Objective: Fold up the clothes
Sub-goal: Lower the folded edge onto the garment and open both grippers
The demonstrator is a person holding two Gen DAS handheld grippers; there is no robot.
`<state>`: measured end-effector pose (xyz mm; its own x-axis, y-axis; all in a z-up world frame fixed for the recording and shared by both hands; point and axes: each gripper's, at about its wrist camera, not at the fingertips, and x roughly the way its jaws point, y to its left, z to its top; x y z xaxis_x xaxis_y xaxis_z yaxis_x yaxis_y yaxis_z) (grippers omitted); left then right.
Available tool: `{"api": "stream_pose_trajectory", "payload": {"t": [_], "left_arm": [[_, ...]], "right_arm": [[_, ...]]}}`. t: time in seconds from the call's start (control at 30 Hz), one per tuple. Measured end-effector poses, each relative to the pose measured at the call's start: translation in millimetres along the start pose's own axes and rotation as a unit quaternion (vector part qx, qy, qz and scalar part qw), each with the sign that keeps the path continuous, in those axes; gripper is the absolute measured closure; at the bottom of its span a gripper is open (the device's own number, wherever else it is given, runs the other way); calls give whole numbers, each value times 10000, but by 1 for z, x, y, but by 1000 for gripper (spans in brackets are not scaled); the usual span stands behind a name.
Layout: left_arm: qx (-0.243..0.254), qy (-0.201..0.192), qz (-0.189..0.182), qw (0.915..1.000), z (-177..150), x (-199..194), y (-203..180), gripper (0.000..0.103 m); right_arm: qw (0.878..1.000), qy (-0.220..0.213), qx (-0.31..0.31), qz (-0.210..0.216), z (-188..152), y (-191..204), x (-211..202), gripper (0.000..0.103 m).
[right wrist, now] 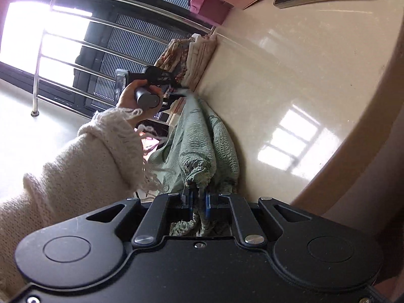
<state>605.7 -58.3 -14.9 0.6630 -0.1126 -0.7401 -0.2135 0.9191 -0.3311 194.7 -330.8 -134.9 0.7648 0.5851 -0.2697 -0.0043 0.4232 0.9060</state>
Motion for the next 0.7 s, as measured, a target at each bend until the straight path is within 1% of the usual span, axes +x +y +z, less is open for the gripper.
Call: {"api": "stream_pose_trajectory", "payload": {"t": [0.07,0.13,0.2,0.23,0.27,0.3,0.33,0.4,0.47,0.53,0.6,0.67,0.7], "left_arm": [[139,-337,-179,9992,0,-21,2,25],[588,-400,-180,9973,-2,-43,1,24],[1116,-502,-154,9924,-13,-68,3,19],[1382,-556,-141,9887,-19,-81,4,17],[1644,-609,-125,9844,-28,-95,6,10],[1905,-662,-109,9794,-38,-109,9,6],[2151,-695,-88,9741,-49,-120,12,6],[2560,-655,-82,9644,-75,-144,26,6],[2912,-629,-105,9545,-101,-168,44,6],[3162,-591,-174,9467,-133,-190,62,6],[3341,-527,-213,9408,-164,-209,76,6],[3529,-446,-133,9345,-195,-218,84,6],[3620,-441,-100,9311,-209,-220,87,6]], "right_arm": [[10000,-5,-13,-16,0,2,-1,91],[10000,-1,-8,-49,0,4,-1,91],[10000,36,19,-56,0,5,-2,83],[10000,22,38,-62,0,5,-2,80],[10000,-8,35,-76,0,6,-4,76],[9999,-49,5,-97,0,7,-7,73],[9999,-109,-31,-118,-1,9,-11,70],[9994,-250,-123,-185,-2,14,-21,58],[9975,-500,-319,-383,-3,21,-31,56],[9928,-768,-645,-654,-3,29,-41,56],[9862,-892,-1119,-835,0,41,-44,56],[9735,-732,-1948,-951,3,59,-38,56],[9641,-618,-2369,-1025,1,67,-29,56]]}}
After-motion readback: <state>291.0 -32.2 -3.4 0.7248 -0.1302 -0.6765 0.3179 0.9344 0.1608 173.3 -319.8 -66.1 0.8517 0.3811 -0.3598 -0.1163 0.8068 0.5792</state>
